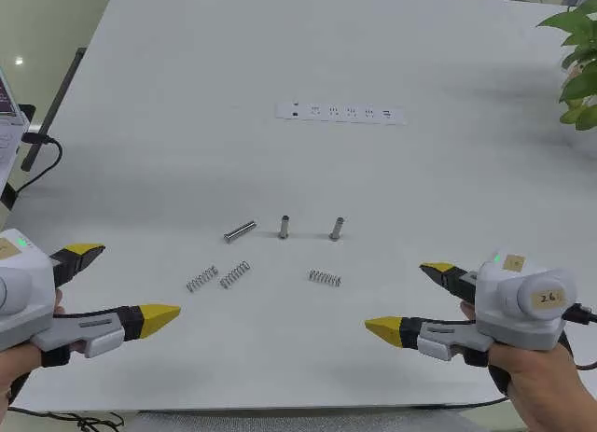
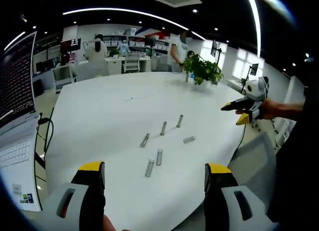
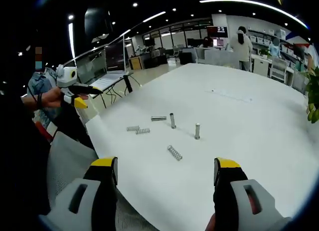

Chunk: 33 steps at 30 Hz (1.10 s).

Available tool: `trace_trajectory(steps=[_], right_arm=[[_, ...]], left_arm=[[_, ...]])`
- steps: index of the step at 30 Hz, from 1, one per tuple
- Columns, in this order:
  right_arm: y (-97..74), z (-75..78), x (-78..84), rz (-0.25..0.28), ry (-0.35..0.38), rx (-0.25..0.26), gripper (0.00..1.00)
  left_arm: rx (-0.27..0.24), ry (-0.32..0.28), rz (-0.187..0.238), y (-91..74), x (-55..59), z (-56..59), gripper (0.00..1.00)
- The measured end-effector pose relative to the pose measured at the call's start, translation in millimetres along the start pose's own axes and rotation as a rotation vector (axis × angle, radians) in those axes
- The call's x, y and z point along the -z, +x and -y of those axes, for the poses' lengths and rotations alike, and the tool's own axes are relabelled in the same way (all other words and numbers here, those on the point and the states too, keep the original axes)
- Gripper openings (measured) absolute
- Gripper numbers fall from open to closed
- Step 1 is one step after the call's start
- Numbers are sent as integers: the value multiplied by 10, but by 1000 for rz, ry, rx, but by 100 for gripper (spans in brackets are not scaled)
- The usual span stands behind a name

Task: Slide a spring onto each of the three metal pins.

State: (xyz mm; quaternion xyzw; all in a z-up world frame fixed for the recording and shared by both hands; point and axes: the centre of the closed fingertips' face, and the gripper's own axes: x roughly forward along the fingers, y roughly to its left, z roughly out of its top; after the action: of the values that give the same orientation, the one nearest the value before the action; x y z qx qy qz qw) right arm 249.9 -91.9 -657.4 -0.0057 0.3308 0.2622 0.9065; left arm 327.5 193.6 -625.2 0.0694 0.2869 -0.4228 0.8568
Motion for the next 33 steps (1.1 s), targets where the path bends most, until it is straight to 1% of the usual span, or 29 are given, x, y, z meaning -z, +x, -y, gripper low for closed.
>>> trace_trajectory(steps=[9,20,33], right_arm=[[19,17,-2,-15,-24,1,79],[4,37,41,-25,-25,4,79],[3,57,15,-23,-31,8,79]], left_arm=[[3,2,3,11,-20,-2,79],[2,3,-5,4,21,-20,79],[-1,9,-13,13,37,-34,79]])
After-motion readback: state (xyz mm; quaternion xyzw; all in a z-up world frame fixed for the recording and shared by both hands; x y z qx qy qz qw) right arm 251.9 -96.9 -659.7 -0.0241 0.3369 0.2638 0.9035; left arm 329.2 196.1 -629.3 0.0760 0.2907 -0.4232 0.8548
